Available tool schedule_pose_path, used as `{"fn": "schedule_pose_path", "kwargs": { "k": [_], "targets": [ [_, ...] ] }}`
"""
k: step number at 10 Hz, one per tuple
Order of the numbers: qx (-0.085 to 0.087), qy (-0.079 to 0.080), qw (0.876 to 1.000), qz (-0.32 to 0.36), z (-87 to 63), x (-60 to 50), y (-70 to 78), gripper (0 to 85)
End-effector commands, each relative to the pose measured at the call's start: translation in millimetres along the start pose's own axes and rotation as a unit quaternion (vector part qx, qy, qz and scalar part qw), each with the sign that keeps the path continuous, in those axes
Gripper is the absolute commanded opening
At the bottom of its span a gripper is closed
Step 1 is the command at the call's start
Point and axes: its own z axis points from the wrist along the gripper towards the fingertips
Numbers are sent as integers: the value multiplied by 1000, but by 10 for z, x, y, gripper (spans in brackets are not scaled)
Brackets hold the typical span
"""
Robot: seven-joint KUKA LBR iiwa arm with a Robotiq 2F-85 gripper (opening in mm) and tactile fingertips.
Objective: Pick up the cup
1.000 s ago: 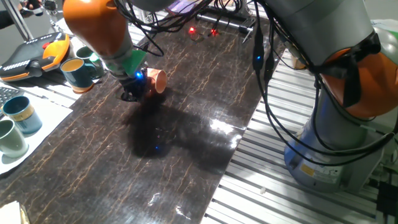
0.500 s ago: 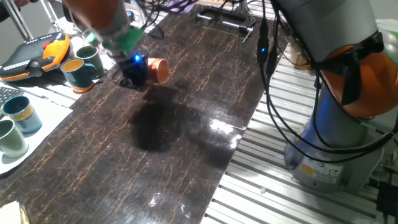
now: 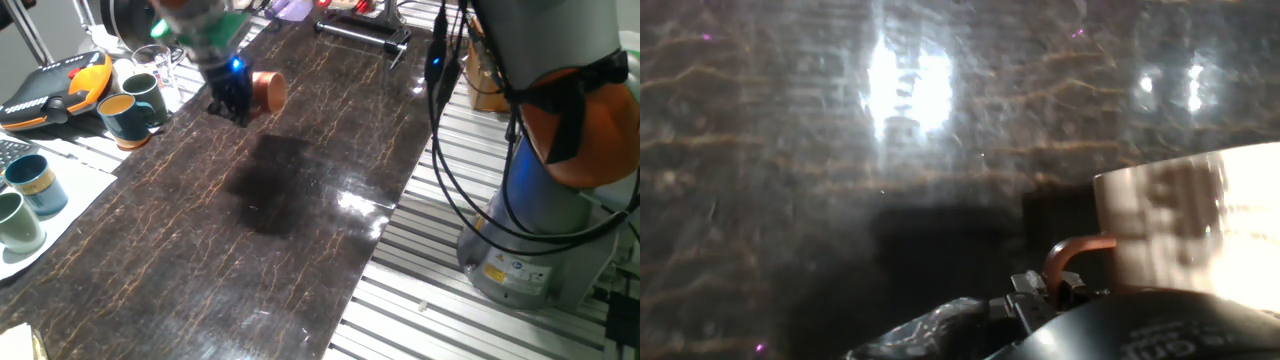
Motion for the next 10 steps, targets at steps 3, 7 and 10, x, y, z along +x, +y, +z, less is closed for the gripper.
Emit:
{"fn": "schedule_pose_path", "kwargs": {
  "k": [3, 7, 10],
  "targets": [
    [-7, 3, 1000, -5, -830, 268, -45, 7],
    [-11, 3, 1000, -7, -847, 302, 60, 7],
    [-10, 2, 1000, -8, -829, 297, 75, 7]
  ]
}}
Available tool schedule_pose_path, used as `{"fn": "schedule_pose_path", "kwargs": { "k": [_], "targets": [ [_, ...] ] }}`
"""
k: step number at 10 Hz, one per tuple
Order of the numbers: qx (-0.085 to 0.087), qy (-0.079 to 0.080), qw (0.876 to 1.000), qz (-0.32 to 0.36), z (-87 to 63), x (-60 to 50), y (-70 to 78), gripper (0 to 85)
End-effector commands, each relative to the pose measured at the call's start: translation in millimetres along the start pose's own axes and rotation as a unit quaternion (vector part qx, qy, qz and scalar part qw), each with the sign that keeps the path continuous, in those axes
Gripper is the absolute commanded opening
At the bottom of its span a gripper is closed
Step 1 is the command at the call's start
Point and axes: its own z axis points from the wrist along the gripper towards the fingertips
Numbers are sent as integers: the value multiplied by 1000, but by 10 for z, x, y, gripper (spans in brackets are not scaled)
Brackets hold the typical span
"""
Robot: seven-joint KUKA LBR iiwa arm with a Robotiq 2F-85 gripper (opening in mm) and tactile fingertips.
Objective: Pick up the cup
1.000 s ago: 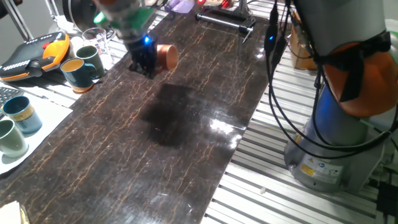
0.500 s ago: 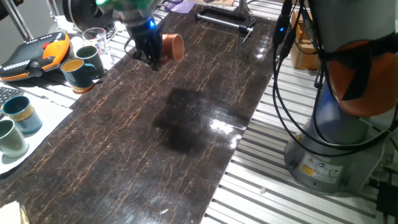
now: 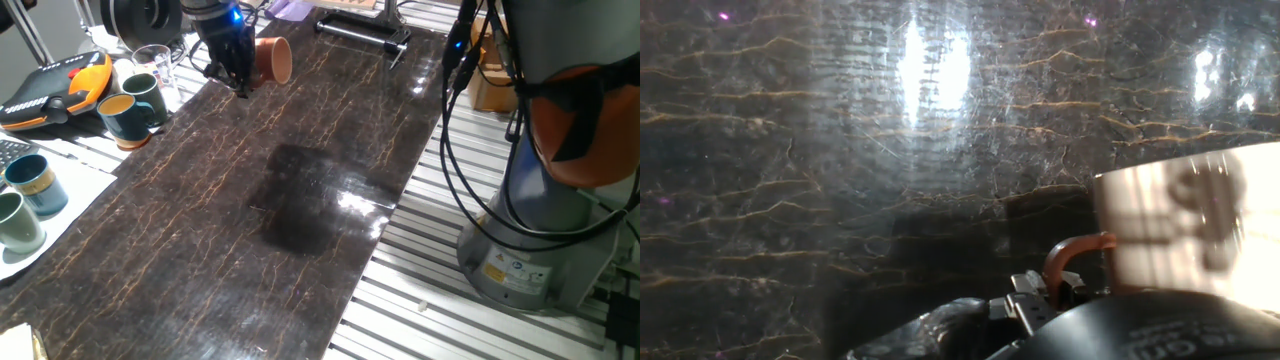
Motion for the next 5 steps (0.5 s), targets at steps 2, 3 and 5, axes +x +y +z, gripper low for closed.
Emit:
{"fn": "schedule_pose_path", "kwargs": {
  "k": [2, 3, 5],
  "targets": [
    [2, -2, 1000, -1, -3, 5, -5, 7],
    [2, -1, 1000, -1, -2, 5, -3, 7],
    [0, 1, 1000, 0, -2, 9, 1, 7]
  ]
}}
